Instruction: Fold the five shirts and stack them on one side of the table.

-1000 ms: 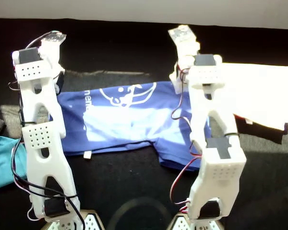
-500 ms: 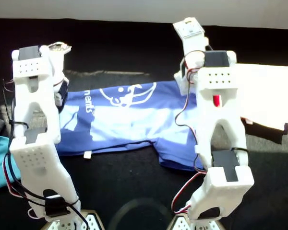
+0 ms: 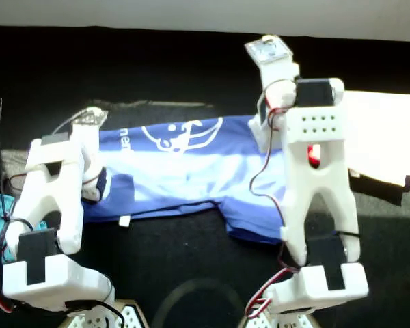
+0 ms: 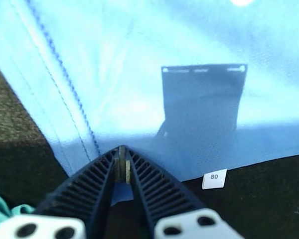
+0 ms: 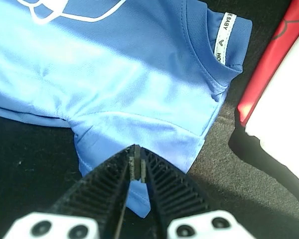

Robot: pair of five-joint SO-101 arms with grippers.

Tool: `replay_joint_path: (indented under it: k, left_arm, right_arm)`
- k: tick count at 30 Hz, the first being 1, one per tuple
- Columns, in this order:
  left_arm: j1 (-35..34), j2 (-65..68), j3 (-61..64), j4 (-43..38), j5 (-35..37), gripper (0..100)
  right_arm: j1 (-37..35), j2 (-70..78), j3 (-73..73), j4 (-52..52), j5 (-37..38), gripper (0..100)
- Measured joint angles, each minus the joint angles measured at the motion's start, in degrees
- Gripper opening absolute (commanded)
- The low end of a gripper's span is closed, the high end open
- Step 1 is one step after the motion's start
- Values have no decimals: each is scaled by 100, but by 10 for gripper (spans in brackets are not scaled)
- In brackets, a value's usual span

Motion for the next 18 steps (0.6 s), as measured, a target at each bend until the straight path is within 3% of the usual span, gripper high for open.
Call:
replay_joint_path:
  k: [5,13,18]
  left_arm:
    - [9,-404,905,-730,0,9]
    - [9,-554,1143,-985,9,9]
    - [18,-554,1354,-1231,9,9]
  right_arm:
    - [-26,-1345,2075,-932,0,7]
    - [-44,-1996,6154,-3727,0,7]
    - [18,-2066,7051,-4422,0,7]
